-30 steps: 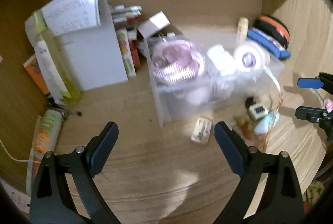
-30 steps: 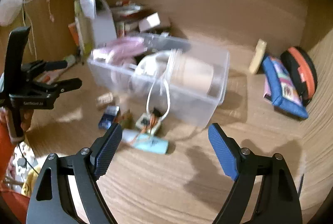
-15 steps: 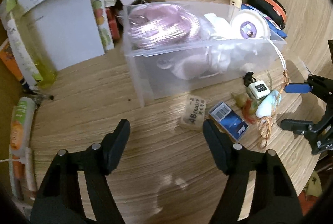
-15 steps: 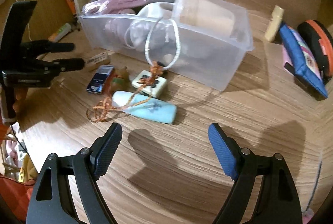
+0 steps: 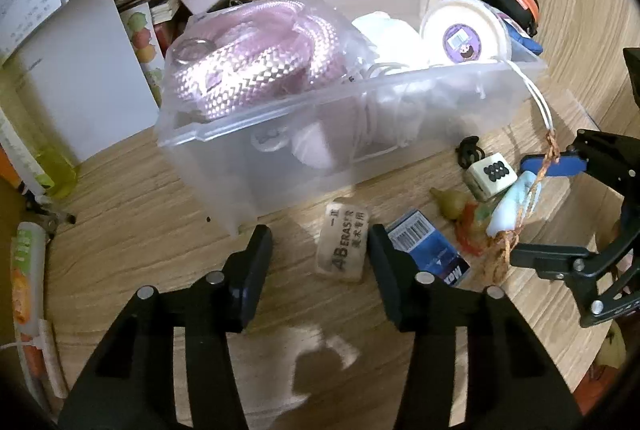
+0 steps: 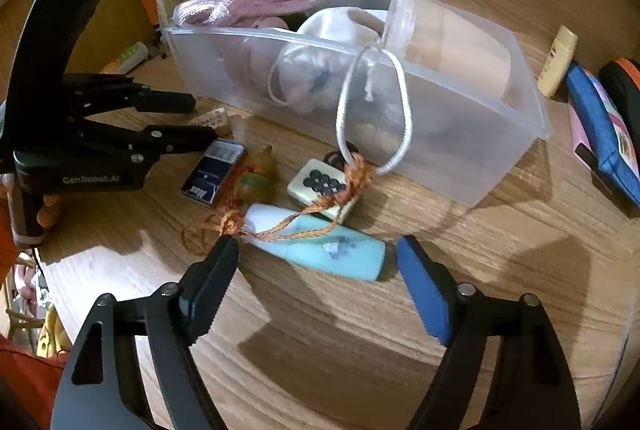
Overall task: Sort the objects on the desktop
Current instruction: 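Move both open tools toward the loose items beside the box, then grasp the white eraser with the left tool while the right tool grasps the light-blue tube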
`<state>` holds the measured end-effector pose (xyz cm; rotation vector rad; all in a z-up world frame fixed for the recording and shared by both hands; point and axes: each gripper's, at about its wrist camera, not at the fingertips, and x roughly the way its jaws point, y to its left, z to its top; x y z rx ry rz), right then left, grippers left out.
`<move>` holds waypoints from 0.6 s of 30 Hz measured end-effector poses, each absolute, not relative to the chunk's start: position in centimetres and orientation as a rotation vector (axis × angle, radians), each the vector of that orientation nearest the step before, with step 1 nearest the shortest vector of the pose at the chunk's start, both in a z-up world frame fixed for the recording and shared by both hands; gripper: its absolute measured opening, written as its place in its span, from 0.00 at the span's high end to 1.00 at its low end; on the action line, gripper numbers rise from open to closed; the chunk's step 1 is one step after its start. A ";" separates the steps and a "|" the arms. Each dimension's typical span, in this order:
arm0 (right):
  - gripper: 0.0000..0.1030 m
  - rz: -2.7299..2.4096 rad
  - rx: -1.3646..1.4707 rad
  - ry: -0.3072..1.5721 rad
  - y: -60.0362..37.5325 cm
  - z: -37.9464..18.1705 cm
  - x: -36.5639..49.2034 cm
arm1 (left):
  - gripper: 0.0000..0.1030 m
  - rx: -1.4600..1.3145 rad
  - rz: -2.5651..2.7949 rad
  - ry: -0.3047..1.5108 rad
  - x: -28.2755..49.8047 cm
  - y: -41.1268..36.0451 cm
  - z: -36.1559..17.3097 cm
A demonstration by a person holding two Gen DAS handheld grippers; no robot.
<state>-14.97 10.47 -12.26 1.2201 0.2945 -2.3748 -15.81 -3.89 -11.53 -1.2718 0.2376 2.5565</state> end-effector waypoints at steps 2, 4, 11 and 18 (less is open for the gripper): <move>0.36 -2.378 1.204 0.332 10.0 -12.3 -15.0 | 0.60 -1.262 2.555 0.229 -15.7 -3.9 -11.6; 0.43 -2.372 1.197 0.332 9.8 -12.3 -14.9 | 0.66 -1.256 2.548 0.224 -15.6 -3.7 -11.6; 0.59 -2.358 1.183 0.340 10.1 -12.1 -13.9 | 0.78 -1.235 2.553 0.224 -15.1 -3.3 -11.8; 0.76 -2.323 1.207 0.324 11.1 -11.8 -12.9 | 0.78 -1.216 2.581 0.166 -14.0 -4.2 -11.2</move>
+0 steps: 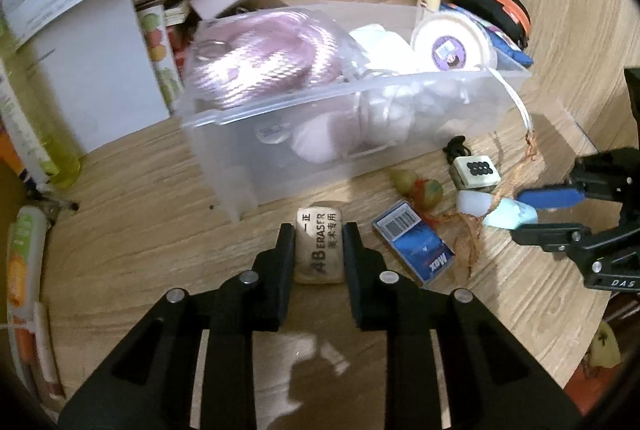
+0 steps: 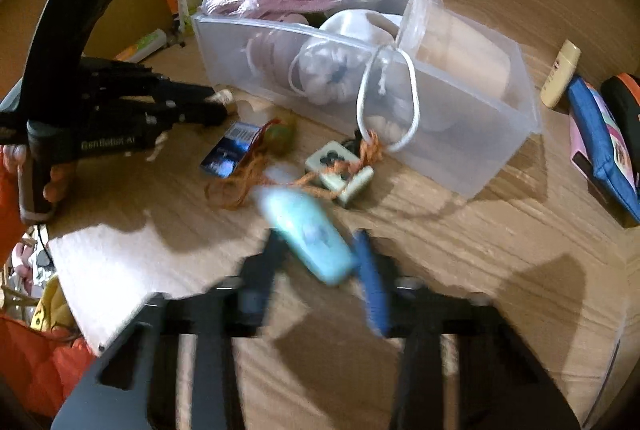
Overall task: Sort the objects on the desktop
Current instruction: 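Grasp the white eraser with the left tool while the right tool grasps the light-blue tube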
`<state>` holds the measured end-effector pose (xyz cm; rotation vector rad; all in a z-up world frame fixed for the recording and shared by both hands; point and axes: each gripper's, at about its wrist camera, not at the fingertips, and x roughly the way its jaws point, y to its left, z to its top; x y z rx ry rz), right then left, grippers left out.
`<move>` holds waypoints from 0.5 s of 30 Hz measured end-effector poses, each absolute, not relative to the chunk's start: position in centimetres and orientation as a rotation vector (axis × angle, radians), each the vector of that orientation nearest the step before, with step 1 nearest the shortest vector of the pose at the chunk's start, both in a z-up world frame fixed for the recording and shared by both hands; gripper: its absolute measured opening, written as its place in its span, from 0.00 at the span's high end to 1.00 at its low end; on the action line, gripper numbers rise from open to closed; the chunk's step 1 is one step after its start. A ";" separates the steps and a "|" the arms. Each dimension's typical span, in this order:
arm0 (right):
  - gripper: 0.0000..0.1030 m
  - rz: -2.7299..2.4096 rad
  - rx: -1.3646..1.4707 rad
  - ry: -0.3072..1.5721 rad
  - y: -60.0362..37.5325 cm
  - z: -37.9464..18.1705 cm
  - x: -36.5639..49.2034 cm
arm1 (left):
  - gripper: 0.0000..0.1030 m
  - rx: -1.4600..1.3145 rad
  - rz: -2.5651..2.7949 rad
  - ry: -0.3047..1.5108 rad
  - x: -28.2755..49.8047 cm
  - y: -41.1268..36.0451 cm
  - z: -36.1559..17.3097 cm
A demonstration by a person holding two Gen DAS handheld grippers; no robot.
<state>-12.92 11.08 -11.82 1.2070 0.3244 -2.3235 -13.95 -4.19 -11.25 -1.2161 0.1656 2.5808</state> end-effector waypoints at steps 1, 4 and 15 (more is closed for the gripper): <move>0.76 -2.317 1.213 0.314 11.3 -11.8 -12.8 | 0.78 -1.214 2.581 0.155 -13.7 -4.4 -11.2; 0.77 -2.320 1.217 0.359 11.6 -11.9 -12.1 | 0.78 -1.216 2.582 0.132 -13.2 -4.7 -11.1; 0.76 -2.305 1.209 0.356 10.3 -11.7 -13.3 | 0.78 -1.154 2.611 0.036 -10.9 -5.9 -9.6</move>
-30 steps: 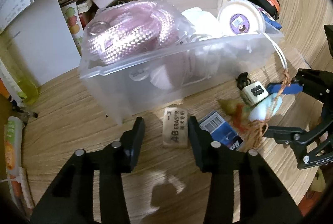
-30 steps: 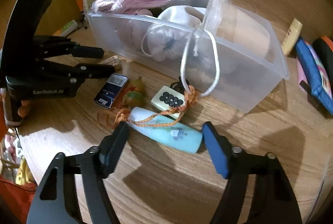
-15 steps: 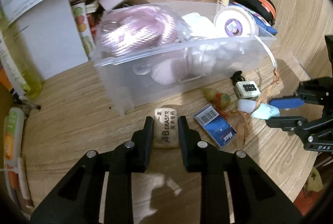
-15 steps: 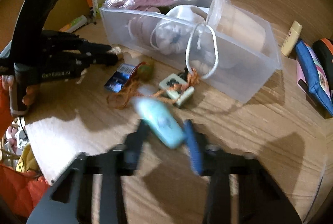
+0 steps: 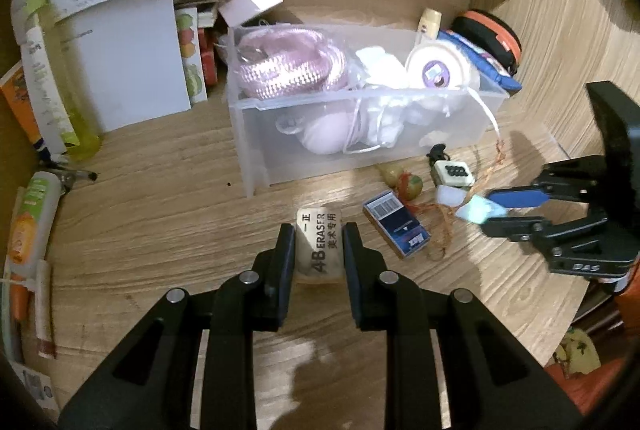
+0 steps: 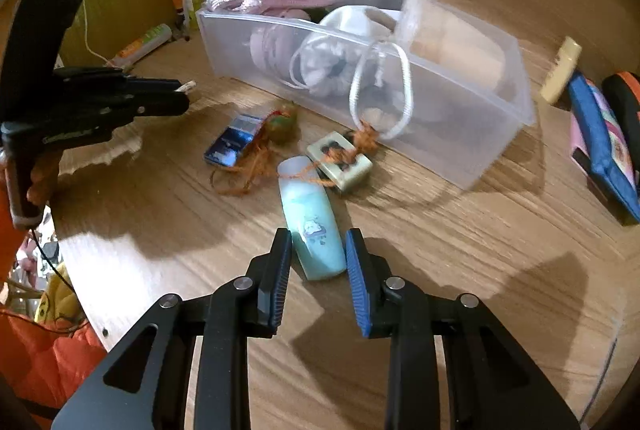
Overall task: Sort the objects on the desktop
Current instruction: 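Grasp the white eraser with the left tool while the right tool grasps the light-blue tube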
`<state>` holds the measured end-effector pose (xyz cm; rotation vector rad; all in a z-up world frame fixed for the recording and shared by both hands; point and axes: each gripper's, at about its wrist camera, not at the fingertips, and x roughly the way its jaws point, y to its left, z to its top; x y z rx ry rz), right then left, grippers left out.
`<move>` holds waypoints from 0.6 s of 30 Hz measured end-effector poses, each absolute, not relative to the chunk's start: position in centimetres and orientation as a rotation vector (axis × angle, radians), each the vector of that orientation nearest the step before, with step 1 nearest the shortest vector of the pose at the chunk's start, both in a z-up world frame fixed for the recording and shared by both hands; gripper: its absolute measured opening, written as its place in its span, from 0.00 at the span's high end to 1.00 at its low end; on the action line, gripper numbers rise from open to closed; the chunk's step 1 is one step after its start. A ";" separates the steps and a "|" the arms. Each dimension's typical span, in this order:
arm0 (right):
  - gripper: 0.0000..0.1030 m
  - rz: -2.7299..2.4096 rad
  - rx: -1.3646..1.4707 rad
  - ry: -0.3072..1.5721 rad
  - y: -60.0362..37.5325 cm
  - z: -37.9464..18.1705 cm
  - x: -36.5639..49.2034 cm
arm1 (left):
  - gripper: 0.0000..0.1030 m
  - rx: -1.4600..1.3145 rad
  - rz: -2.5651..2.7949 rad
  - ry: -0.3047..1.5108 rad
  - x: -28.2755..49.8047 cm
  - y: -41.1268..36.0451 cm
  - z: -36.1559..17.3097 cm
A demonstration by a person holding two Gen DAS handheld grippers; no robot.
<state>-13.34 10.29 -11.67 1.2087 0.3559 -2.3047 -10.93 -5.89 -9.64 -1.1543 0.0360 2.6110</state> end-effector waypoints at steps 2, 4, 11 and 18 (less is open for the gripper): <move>0.75 -2.300 1.195 0.373 9.4 -11.7 -13.7 | 0.78 -1.139 2.617 0.024 -10.7 -5.9 -9.2; 0.75 -2.295 1.186 0.383 9.0 -11.8 -14.1 | 0.78 -1.129 2.620 0.017 -10.4 -6.0 -9.1; 0.68 -2.275 1.180 0.373 8.1 -12.0 -14.8 | 0.78 -1.103 2.614 -0.017 -9.9 -5.8 -8.8; 0.78 -2.268 1.171 0.371 8.5 -12.0 -13.9 | 0.78 -1.079 2.612 -0.042 -9.8 -5.5 -8.4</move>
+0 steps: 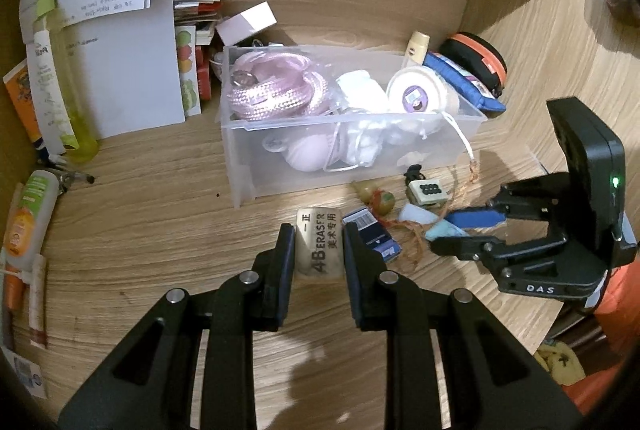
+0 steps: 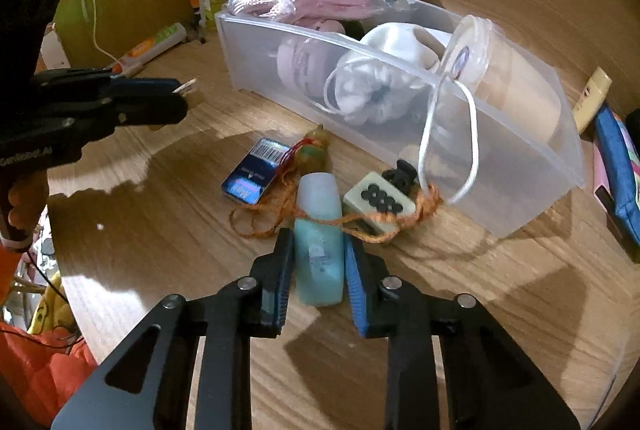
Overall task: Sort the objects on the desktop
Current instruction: 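Grasp the white eraser with the left tool while the right tool grasps the light-blue tube, then lower the eraser and blue tube into the clear box and open both tools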
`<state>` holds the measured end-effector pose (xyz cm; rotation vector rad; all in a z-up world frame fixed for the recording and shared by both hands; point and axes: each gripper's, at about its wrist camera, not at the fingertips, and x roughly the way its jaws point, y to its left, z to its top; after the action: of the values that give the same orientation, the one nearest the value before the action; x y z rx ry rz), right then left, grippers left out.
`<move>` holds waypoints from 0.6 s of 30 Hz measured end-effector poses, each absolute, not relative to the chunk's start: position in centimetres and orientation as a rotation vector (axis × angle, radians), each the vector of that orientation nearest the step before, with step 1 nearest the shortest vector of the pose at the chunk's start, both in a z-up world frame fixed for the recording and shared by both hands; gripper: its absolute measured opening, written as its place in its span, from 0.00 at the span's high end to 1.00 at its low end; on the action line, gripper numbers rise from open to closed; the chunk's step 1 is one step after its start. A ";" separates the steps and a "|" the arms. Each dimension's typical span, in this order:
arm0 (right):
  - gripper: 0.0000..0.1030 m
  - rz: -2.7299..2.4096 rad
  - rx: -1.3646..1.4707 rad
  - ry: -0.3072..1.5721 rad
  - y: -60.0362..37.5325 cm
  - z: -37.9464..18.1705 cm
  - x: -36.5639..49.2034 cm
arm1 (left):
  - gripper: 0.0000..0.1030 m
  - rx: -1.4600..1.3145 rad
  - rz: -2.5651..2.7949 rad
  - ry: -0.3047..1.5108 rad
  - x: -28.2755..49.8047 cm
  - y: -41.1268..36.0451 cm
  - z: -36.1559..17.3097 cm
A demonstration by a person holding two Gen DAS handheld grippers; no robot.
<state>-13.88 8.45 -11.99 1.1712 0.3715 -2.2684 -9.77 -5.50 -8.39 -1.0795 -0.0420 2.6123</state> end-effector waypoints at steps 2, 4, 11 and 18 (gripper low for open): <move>0.78 -2.279 1.179 0.364 9.2 -12.0 -13.4 | 0.78 -1.071 2.614 -0.030 -9.7 -5.4 -8.3; 0.78 -2.298 1.192 0.346 10.4 -11.9 -12.8 | 0.78 -1.067 2.610 -0.034 -9.7 -5.3 -8.2; 0.78 -2.419 1.215 0.246 15.3 -10.9 -11.2 | 0.78 -1.031 2.614 -0.045 -9.8 -4.5 -7.5; 0.78 -2.530 1.076 0.161 17.8 -7.1 -10.9 | 0.78 -0.965 2.618 -0.038 -10.2 -3.4 -5.7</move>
<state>-10.95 17.76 -7.15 1.0764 0.1606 -2.5299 -10.19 -3.42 -5.74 -0.9647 -0.0380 2.6183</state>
